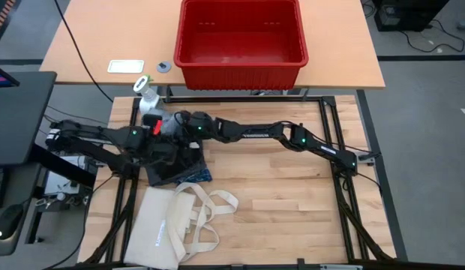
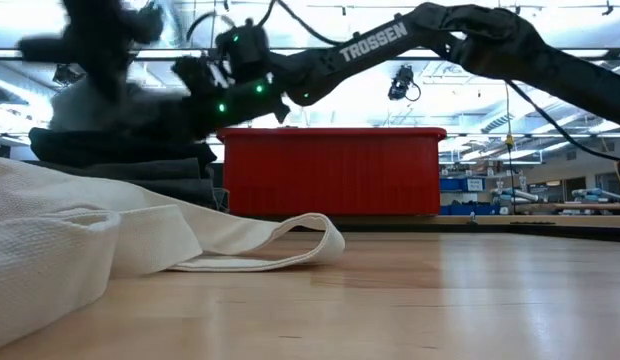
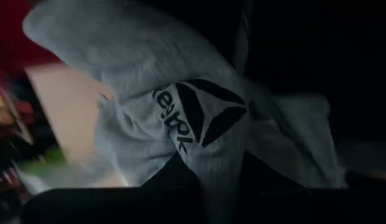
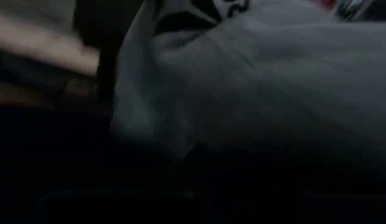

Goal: Fold Laundry from Bin
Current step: Fold the gray shirt

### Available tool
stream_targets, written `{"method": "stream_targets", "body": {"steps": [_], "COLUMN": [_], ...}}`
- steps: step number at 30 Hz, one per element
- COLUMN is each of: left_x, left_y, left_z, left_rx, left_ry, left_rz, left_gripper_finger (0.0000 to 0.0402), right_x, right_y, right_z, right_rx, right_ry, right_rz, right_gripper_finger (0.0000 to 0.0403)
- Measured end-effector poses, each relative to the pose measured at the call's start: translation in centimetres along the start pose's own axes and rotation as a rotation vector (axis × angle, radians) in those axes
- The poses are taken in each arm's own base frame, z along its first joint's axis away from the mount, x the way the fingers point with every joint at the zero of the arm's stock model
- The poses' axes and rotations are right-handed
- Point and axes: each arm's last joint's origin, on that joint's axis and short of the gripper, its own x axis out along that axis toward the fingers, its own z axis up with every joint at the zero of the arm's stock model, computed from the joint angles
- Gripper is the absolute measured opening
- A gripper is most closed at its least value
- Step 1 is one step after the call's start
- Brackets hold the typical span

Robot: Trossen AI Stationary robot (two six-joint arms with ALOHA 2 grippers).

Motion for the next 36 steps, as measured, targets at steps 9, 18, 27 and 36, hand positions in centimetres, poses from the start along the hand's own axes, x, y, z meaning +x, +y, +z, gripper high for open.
{"method": "stream_targets", "body": {"steps": [9, 18, 27, 36], "left_x": [4.7, 2.8, 2.2, 1.0], "left_y": [-4.6, -4.3, -4.9, -5.7], "left_z": [-1.8, 1.2, 2.1, 3.6], "left_rx": [0.016, -0.143, -0.205, -0.169], "left_ry": [0.094, -0.201, -0.295, -0.481], "left_rz": [-0.122, -0.182, -0.281, -0.319], "left_gripper_finger": [0.0055, 0.0055, 0.0055, 0.0057], "right_x": [-0.6, -3.3, -6.6, -10.7], "right_y": [0.2, 1.0, 3.7, 5.8], "right_z": [-2.5, 0.2, 3.1, 6.7], "right_rx": [0.027, 0.042, -0.069, -0.04], "right_ry": [0.231, 0.393, 0.631, 0.728], "right_rz": [0.172, 0.239, 0.236, 0.407], "right_gripper_finger": [0.0046, 0.0076, 0.0083, 0.0083]}}
